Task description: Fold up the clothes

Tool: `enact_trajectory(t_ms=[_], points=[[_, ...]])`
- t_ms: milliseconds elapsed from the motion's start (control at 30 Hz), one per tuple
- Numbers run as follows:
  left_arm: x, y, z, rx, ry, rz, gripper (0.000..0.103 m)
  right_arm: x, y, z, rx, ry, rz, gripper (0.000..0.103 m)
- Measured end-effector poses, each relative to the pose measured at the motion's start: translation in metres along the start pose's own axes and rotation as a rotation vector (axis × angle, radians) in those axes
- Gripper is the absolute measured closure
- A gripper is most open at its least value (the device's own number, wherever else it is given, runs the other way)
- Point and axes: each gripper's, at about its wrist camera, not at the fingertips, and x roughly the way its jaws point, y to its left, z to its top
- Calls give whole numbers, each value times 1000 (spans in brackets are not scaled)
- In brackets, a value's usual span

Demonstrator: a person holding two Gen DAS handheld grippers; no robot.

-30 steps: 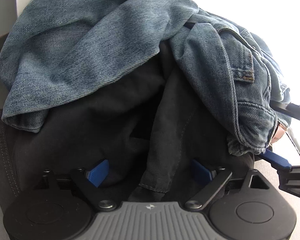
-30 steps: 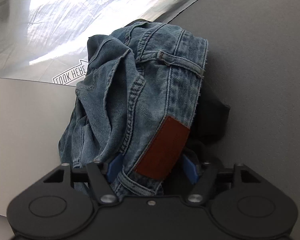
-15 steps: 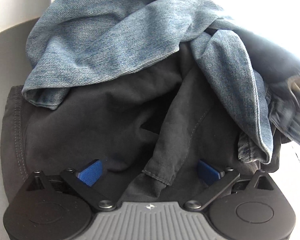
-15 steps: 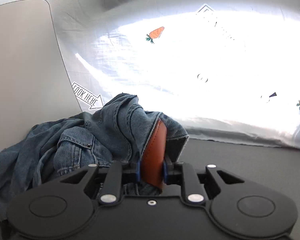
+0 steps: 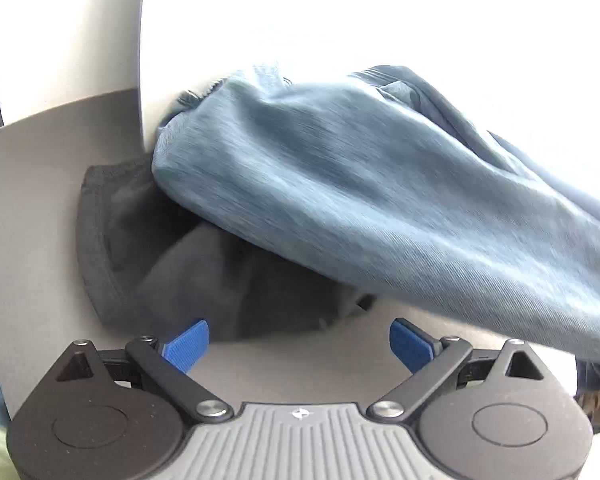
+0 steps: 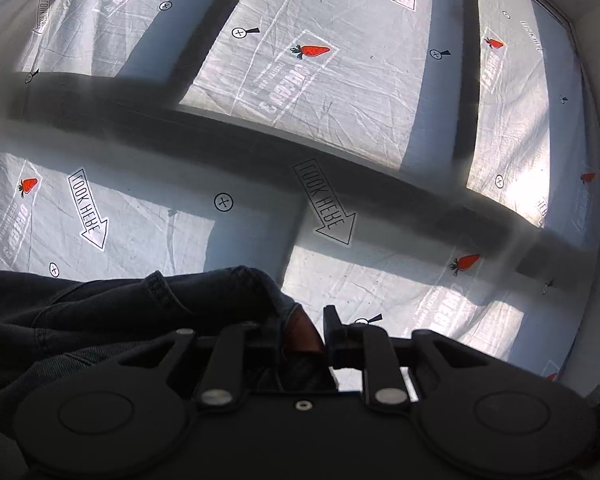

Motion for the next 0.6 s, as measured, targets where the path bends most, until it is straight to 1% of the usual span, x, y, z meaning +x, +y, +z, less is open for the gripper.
enact_trajectory(t_ms=[67,133,167,233,267,300,333,367,400,433,500,567,600], points=[[-15,-22,-24,26,7,-26,7,6,-71,-8,20,20,-103,82],[-29,-42,-52,58,24,-54,7,15,-123,-21,-8,42,-205,81],[-34,-51,-64,71,37,-68,7,19,-156,-32,-8,62,-266,81],[-37,-71,-88,92,65,-93,7,27,-206,-55,3,137,-352,79],[-38,-78,-98,99,80,-104,7,31,-224,-67,4,187,-378,78],[-38,-86,-107,106,95,-115,7,43,-243,-90,-35,320,-405,74],[-37,-92,-117,112,110,-122,7,52,-257,-113,-47,444,-403,70],[-36,-97,-126,116,125,-125,7,61,-270,-137,-58,567,-398,67],[-34,-101,-136,122,140,-125,7,60,-281,-157,-8,632,-383,67],[-32,-105,-145,128,152,-119,7,58,-291,-177,46,694,-366,64],[-31,-115,-165,130,167,-95,7,43,-305,-210,208,792,-335,56],[-27,-122,-184,126,183,-63,7,29,-309,-234,336,854,-298,52],[-25,-121,-191,124,194,-45,7,22,-311,-246,399,883,-279,47]])
